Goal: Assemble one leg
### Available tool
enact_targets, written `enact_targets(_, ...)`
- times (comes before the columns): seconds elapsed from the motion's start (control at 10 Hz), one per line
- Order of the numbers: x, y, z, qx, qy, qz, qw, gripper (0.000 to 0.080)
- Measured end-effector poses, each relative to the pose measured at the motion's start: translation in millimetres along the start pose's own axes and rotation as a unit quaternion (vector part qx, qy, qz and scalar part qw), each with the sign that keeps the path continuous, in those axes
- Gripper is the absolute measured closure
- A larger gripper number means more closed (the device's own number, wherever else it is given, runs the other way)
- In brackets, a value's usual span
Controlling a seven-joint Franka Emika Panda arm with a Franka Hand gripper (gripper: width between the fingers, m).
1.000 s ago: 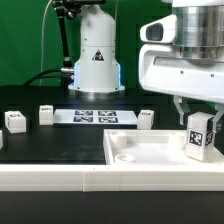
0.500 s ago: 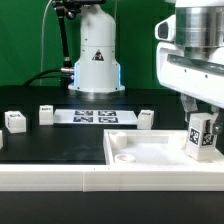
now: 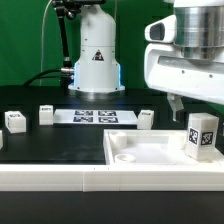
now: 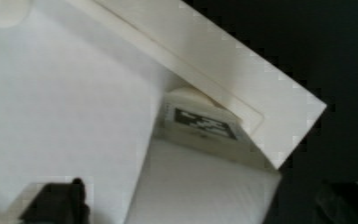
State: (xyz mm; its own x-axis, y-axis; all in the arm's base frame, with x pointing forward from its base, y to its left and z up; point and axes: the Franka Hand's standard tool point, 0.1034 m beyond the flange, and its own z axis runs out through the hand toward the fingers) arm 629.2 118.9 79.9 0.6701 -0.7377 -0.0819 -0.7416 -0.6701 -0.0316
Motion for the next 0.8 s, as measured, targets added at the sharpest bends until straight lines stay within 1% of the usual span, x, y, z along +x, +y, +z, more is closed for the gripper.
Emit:
enact_targets(0.1, -0.4, -0.3, 0.9, -0.001, 0.002, -0.049, 0.999, 0.0153)
enact_targets(0.2, -1.6, -0.3, 2.4, -0.005, 0.004, -0.092, 0.996, 0.0151)
enact_targets(0.4, -3.1, -1.3, 2.7, -0.005, 0.004, -0.158, 0.987, 0.0151)
enact_targets(0.7, -3.1, -2.0, 1.5, -0.013, 0.005, -0.29, 0.957, 0.0151)
enact_targets(0.8, -1.6, -2.2, 1.3, -0.014, 0.009, -0.334, 0.942, 0.0151)
